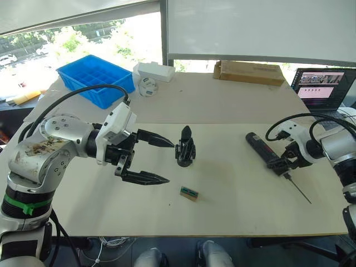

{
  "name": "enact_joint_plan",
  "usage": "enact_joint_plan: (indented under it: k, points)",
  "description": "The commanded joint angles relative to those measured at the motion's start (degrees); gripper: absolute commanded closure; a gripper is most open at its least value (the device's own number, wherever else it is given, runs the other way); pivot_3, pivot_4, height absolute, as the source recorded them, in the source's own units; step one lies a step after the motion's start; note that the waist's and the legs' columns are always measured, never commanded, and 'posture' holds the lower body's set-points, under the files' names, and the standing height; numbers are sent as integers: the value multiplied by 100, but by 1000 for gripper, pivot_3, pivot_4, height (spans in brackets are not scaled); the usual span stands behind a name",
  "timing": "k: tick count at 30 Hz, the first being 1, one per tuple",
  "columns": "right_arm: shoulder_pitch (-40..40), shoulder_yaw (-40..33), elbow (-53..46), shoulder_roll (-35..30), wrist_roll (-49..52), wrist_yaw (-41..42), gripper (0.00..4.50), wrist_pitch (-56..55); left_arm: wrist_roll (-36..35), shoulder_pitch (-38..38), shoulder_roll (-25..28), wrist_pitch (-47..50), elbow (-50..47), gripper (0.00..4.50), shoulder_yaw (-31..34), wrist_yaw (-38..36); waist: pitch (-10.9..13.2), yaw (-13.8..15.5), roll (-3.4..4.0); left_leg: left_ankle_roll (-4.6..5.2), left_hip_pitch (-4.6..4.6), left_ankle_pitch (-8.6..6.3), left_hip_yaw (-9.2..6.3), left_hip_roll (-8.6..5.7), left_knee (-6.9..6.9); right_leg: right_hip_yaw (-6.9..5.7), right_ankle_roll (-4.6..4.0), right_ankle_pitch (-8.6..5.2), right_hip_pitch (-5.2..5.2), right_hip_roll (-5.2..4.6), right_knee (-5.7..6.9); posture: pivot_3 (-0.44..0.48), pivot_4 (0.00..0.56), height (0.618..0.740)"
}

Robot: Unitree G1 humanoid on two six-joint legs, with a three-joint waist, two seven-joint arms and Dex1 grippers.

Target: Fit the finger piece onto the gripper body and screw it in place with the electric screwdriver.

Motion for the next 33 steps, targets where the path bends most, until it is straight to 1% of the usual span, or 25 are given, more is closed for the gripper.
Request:
enact_joint_plan:
  k: [1, 4, 6, 7, 8, 9, 10, 11, 12, 14, 16, 17, 19, 20, 21, 22, 23, 25, 33]
  points:
    - [90, 78, 152, -115, -283, 172, 807, -881, -71, -127, 74, -78, -124, 0, 15, 83, 0, 15, 0, 0, 0, 0, 0, -1, 0, -1, -1, 1, 0, -1, 0, 0, 150, 738]
    - [56, -20, 209, -61, -367, 180, 1911, -1391, 25, -84, 114, -187, -77, 0, -43, 66, 0, 3, 1, 0, -1, 0, 0, -3, 0, -6, 0, 0, 2, 0, 0, 0, 150, 738]
    - [-60, -98, 57, -72, -361, 351, 2517, -1836, 64, -37, 166, -250, -52, 0, -72, 19, 2, -2, 3, -2, 1, 1, 0, -3, -1, -6, -1, 0, 1, 2, 0, 0, 150, 738]
    - [-148, -139, -180, -91, -246, 643, 2573, -1840, 79, 4, 194, -317, -45, 0, -95, -48, 6, -5, 10, -3, 1, 1, 0, -2, 0, -6, -1, 0, 1, 2, 1, 0, 150, 738]
    - [-138, -96, -581, -209, -138, 1109, 2573, -1948, 89, 64, 241, -349, -69, 0, -141, -125, 14, -14, 21, -4, 1, 2, 1, -2, 0, -6, -1, 0, 0, 2, 2, 0, 150, 738]
    - [-49, -35, -940, -361, -92, 1535, 2573, -2239, 109, 140, 298, -419, -107, 0, -180, -214, 27, -28, 38, -4, 2, 2, 3, -2, 0, -5, -1, 0, -1, 3, 4, 0, 150, 738]
    - [23, 4, -1156, -460, -85, 1810, 2573, -2440, 125, 184, 335, -473, -124, 0, -214, -269, 41, -34, 60, -5, 4, 2, 4, -2, 0, -4, -1, 0, -2, 4, 5, 0, 150, 738]
    - [172, 58, -1289, -569, -185, 1906, 2573, -2846, 150, 221, 362, -558, -148, 0, -243, -332, 45, -33, 67, -5, 5, 3, 5, -2, 0, -3, -1, 0, -3, 6, 7, 0, 150, 738]
    - [292, 83, -1326, -628, -305, 1873, 2573, -3128, 174, 229, 370, -627, -152, 0, -271, -367, 45, -18, 68, -5, 7, 3, 5, -2, 0, -3, -1, 0, -4, 7, 8, 0, 150, 738]
    - [592, 91, -1238, -627, -621, 1368, 2573, -3967, 143, 182, 331, -668, -123, 0, -312, -379, 46, 19, 57, -8, 10, 3, 3, 2, -1, -6, -4, -5, 2, 12, 8, 0, 150, 738]
    - [802, 92, -1048, -584, -822, 1103, 2573, -4623, 122, 122, 274, -674, -86, 0, -348, -346, 47, 60, 54, -8, 10, 3, 3, -2, 1, -7, 9, -13, 7, 3, 7, 0, 150, 738]
    - [838, 71, -983, -574, -877, 1095, 2573, -4679, 149, 138, 280, -733, -83, 0, -367, -373, 48, 65, 54, -8, 9, 3, 6, -8, 1, -5, 15, -16, 6, -4, 8, 0, 150, 738]
    - [825, 7, -969, -564, -926, 1215, 2573, -4340, 204, 185, 304, -846, -76, 0, -390, -422, 47, 35, 53, -7, 12, 3, 12, -11, 0, -6, 15, -15, 4, -5, 10, 0, 150, 738]
    - [807, -16, -978, -565, -939, 1283, 1523, -4181, 225, 206, 317, -896, -68, 0, -398, -438, 48, 20, 53, -7, 16, 3, 11, -9, 1, -5, 13, -14, 9, -2, 9, 0, 150, 738]
    - [803, -24, -1052, -596, -958, 1387, 1305, -4045, 222, 224, 331, -922, -55, 0, -394, -452, 48, 14, 53, -7, 14, 3, 9, -8, 0, -6, 5, -10, 8, -2, 9, 0, 150, 738]
    - [803, -20, -1110, -625, -991, 1464, 950, -3973, 223, 235, 339, -943, -41, 0, -394, -463, 48, 14, 53, -8, 16, 3, 10, -7, 0, -6, -5, -4, 7, 1, 13, 0, 150, 738]
    - [813, -5, -1203, -654, -1053, 1520, 487, -3884, 234, 245, 336, -965, -32, 0, -407, -472, 48, 12, 53, -8, 17, 4, 9, -4, 1, -5, -8, -4, 7, 5, 15, 0, 150, 738]
    - [811, 32, -1325, -664, -1169, 1600, 12, -3749, 257, 255, 325, -1007, -30, 0, -451, -482, 48, 2, 53, -8, 18, 4, 11, -2, 1, -3, -8, -6, 6, 6, 17, 0, 150, 738]
    - [675, 153, -1369, -213, -1498, 1668, 12, -3084, 443, 305, 255, -1220, -63, 0, -640, -476, 48, -3, 53, -8, 20, 4, 13, 0, 1, 1, -5, -8, 6, 8, 18, 0, 150, 738]
